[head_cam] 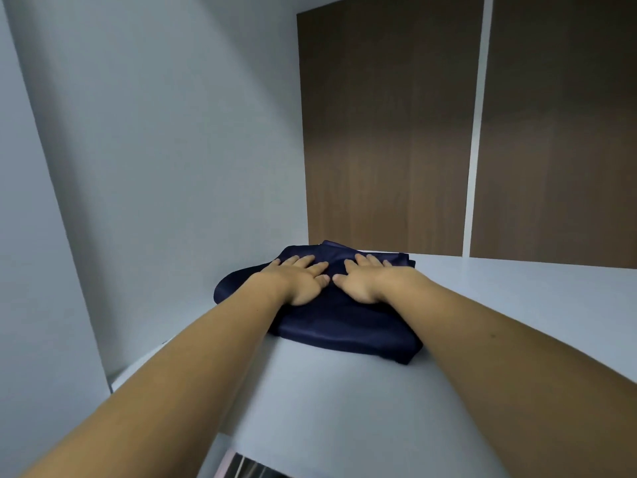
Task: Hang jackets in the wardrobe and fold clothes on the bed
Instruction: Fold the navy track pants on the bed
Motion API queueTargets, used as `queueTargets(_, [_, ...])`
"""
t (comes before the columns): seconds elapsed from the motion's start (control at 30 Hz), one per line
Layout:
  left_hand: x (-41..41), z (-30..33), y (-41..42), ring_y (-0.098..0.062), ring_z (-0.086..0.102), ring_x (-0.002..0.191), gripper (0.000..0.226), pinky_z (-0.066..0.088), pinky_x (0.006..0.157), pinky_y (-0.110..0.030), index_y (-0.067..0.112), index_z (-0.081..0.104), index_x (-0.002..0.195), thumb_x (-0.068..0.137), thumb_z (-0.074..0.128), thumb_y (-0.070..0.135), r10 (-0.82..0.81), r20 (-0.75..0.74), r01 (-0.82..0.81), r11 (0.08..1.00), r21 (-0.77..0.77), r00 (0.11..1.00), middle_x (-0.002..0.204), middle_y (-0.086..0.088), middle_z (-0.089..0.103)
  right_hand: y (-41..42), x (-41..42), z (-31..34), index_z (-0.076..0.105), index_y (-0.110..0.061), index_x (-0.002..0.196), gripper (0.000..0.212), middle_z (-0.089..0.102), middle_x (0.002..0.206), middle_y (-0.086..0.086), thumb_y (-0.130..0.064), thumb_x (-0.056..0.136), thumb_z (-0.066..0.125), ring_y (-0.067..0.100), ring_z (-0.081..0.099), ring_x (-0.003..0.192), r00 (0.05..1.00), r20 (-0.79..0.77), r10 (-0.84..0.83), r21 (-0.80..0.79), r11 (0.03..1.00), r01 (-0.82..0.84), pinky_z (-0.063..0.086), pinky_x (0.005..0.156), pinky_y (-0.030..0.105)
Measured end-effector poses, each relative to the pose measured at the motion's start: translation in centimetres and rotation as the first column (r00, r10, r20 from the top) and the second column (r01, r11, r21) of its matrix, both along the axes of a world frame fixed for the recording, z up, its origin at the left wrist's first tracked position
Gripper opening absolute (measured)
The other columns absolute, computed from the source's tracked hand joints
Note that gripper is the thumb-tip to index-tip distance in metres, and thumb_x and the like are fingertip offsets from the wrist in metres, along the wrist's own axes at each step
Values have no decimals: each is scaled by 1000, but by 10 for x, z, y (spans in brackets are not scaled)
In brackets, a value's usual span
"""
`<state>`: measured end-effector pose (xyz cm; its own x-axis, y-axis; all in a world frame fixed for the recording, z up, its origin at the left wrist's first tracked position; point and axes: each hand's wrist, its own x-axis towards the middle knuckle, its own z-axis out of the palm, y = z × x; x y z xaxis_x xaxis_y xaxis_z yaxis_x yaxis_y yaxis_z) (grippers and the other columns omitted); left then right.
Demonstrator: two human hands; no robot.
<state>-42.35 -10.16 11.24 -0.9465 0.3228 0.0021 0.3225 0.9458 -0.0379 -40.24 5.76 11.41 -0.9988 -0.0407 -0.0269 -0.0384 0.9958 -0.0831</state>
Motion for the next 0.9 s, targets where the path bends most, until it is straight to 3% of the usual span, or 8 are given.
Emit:
queueTargets(0.17, [-37, -1, 1, -19, -1, 151, 55, 1, 121, -43, 42, 7, 154, 101, 15, 55, 3, 11, -4, 999, 37, 1000, 164, 7, -1, 10, -37, -8, 4, -27, 156, 64, -8, 164, 0, -56, 100, 17, 22, -13, 150, 1000, -23, -5, -70, 998, 4, -7, 120, 46])
queueTargets(0.53, [-106, 2, 30, -22, -2, 151, 55, 2, 121, -44, 42, 7, 154, 101, 16, 56, 11, 29, -12, 999, 31, 1000, 164, 4, -3, 33, -108, -10, 3, -27, 157, 64, -7, 164, 0, -55, 101, 17, 24, -11, 150, 999, -32, -29, -68, 997, 27, -6, 119, 46])
queueTargets(0.9, [-125, -2, 31, -21, 0, 151, 55, 3, 120, -44, 44, 6, 153, 100, 16, 58, 12, 15, -12, 1000, 11, 1000, 164, 4, -2, 35, -119, -12, 3, -23, 157, 64, -6, 164, 3, -52, 102, 17, 25, -10, 150, 999, -40, 1, -52, 999, -3, -7, 120, 46])
